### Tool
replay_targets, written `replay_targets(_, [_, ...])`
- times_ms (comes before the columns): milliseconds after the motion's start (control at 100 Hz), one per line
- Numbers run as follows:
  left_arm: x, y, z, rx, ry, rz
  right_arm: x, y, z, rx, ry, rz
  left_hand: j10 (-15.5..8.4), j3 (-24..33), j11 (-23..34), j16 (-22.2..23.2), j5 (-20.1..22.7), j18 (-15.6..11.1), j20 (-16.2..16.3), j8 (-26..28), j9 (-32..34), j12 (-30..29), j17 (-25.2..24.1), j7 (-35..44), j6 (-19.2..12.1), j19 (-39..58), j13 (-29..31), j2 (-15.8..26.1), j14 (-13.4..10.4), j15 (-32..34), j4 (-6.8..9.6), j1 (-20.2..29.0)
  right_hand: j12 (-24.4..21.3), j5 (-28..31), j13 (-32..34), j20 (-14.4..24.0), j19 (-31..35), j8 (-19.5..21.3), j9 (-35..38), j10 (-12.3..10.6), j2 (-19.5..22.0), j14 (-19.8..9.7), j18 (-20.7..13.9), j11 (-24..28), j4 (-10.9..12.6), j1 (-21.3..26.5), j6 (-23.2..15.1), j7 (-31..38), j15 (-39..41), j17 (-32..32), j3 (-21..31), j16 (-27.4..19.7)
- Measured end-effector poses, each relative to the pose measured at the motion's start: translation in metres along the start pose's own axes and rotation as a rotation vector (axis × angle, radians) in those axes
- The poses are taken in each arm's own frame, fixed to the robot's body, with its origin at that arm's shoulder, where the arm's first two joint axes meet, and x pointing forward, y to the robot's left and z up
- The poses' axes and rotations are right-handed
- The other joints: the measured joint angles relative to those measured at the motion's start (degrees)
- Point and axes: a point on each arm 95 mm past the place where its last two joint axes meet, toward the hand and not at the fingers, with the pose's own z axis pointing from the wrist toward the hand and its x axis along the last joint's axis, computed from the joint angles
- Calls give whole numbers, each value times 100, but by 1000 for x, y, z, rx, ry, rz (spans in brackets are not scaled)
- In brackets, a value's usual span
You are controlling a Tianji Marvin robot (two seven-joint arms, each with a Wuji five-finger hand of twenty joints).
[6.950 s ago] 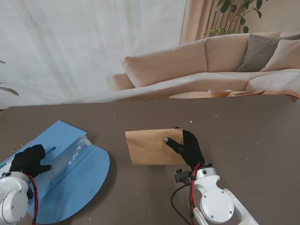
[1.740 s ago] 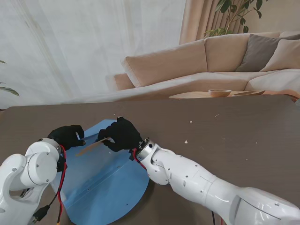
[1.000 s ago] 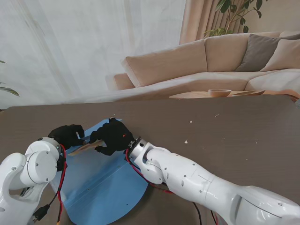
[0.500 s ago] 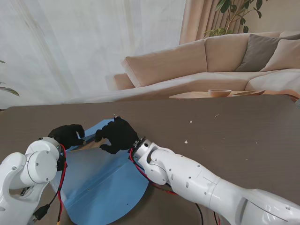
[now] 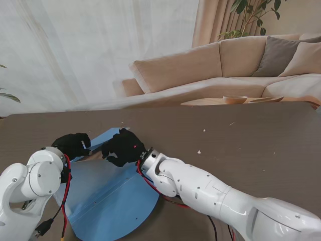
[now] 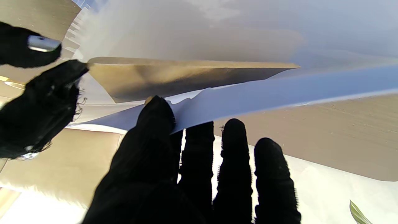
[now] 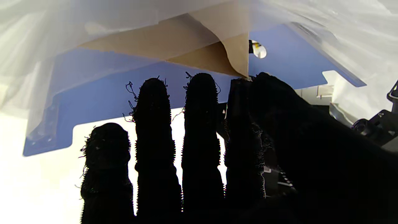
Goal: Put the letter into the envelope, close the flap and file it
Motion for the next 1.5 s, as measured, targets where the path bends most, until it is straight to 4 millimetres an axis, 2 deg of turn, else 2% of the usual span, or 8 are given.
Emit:
replay_targets(220, [0, 0, 0, -4, 1, -1, 6, 1, 5, -6, 19, 8, 1, 1, 3, 2, 0, 0, 0, 0, 1, 0, 38, 1, 0, 0, 0, 0, 0, 2, 0, 0, 241, 80, 8, 15, 76, -2, 82, 0, 1, -1, 0, 156, 63, 0, -111, 172, 274, 57, 43, 130])
replay_targets(310, [0, 0, 0, -5, 1, 0, 9, 2, 8, 9, 31, 15, 1, 1, 29, 3, 0, 0, 0, 0, 1, 1, 38, 2, 0, 0, 0, -1, 0, 2, 0, 0, 380, 78, 8, 53, 128, 183, 82, 0, 1, -1, -1, 311, 170, 0, -112, 229, 410, 57, 159, 195])
replay_targets(500, [0, -1, 0, -3, 2, -1, 14, 3, 10, 21, 47, 25, 1, 2, 38, 4, 0, 0, 0, 0, 1, 1, 39, 3, 0, 1, 0, -1, 0, 3, 0, 0, 553, 73, 8, 66, 145, 348, 82, 48, -7, -5, -1, 522, 175, 0, -112, 236, 566, 58, 311, 277])
replay_targets(810, [-2, -3, 0, 2, -4, 0, 27, 13, 8, 91, 63, 132, 1, 10, 40, 4, 0, 0, 0, 0, 1, 1, 39, 5, 0, 1, 1, -1, 2, 7, 0, 0, 564, 65, 8, 72, 204, 419, 82, 94, -11, -6, -1, 590, 175, 0, -65, 238, 629, 60, 376, 291])
replay_targets(1050, [-3, -4, 0, 5, -6, 0, 27, 5, 6, 134, 55, 180, 1, 60, 40, 5, 0, 0, 0, 0, 1, 1, 39, 7, 0, 1, 0, -2, 3, 11, 0, 0, 386, 136, 61, 74, 205, 421, 82, 110, -6, -6, -1, 483, 175, 0, 57, 186, 628, 82, 377, 291])
replay_targets(1150, [-3, -4, 0, 4, -5, -1, 24, -2, 9, 145, 34, 175, 1, 61, 41, 5, 0, 0, 0, 0, 1, 1, 39, 7, 0, 1, 1, -2, 4, 12, 0, 0, 188, 173, 61, 75, 205, 165, 82, 166, 0, -6, -1, 246, 175, 0, 189, 66, 620, 115, 327, 291])
replay_targets(1330, [-3, -3, 0, -2, -4, -8, 21, -6, 16, 140, -6, 193, 1, 61, 42, 5, 0, 0, 0, 0, 1, 1, 39, 7, 0, 1, 1, -2, 5, 12, 0, 0, 120, 50, 71, 134, 278, -97, 62, 122, 15, -6, -1, 201, 175, 0, 420, -76, 698, 116, 286, 302])
replay_targets(1500, [-3, -2, 1, -12, 2, -10, 20, -9, 22, 178, -38, 229, 1, 61, 42, 5, 0, 0, 0, 0, 1, 1, 39, 7, 0, 1, 1, -2, 5, 12, 0, 0, 175, -162, 73, 202, 407, -663, 59, 146, 168, 8, -1, 316, 188, -24, 973, -364, 849, 120, 270, 352])
